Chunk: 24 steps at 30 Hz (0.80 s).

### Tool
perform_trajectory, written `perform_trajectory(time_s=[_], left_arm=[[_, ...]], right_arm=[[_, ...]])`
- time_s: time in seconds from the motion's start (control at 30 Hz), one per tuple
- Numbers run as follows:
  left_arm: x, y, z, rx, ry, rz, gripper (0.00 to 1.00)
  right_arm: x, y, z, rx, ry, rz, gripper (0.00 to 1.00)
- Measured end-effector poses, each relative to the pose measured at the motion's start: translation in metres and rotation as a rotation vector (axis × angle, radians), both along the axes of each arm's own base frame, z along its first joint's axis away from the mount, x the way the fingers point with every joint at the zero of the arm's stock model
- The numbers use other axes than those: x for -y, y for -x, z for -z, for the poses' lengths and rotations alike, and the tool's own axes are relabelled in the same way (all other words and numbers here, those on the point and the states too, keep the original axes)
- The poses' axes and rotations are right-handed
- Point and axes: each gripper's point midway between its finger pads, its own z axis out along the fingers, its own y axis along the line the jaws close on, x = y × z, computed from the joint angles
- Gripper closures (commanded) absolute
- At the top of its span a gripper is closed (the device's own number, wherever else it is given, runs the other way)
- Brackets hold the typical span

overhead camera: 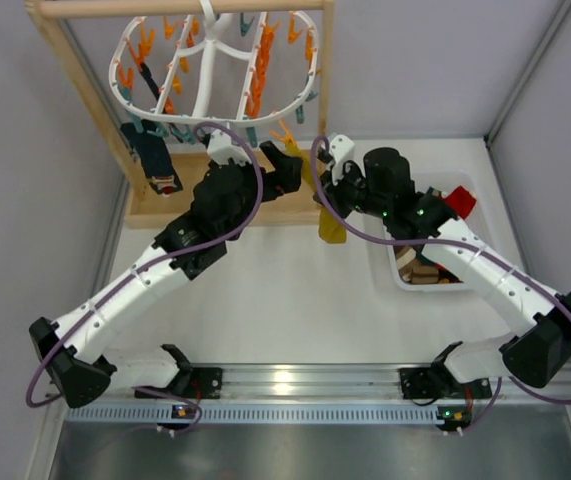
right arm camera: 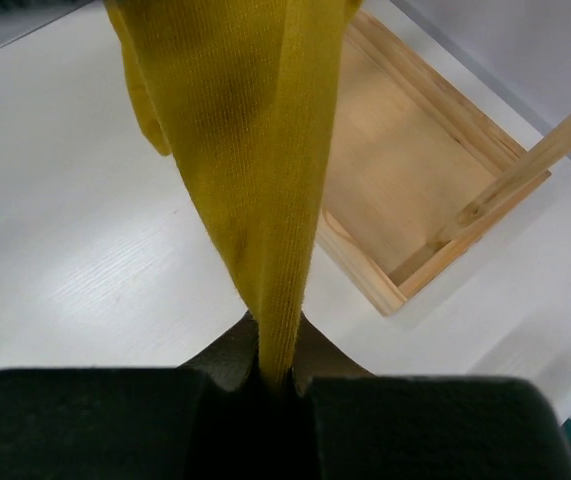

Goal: Remove the socks clipped to the hanger

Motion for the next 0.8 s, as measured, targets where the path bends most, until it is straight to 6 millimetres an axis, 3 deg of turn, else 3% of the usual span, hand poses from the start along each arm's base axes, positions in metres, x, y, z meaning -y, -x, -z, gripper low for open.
perform_trajectory(time_s=[0.17, 0.27, 0.5, 0.53, 0.8], left_arm=[[0.003, -0.006, -0.038, 0.049, 0.058, 0.016, 0.02], [0.001, -0.013, -0.049, 0.065, 0.074, 0.007, 0.04], [0.004, -0.032, -0.040, 0.040, 0.069, -0.016, 0.14], [0.004, -0.035, -0.039, 0.037, 0.068, -0.021, 0.19], [0.001, -0.050, -0.036, 0.028, 0.065, -0.063, 0.22]], right_arm=[[-0.001, 0.001, 0.001, -0.001, -0.003, -0.002, 1.00], [-0.003, 0.002, 0.001, -0.004, -0.006, -0.005, 1.00], [-0.008, 0.006, 0.001, -0.008, -0.011, -0.017, 1.00], [-0.009, 0.007, 0.001, -0.009, -0.011, -0.020, 1.00], [-0.015, 0.012, 0.007, -0.003, -0.006, -0.026, 1.00]])
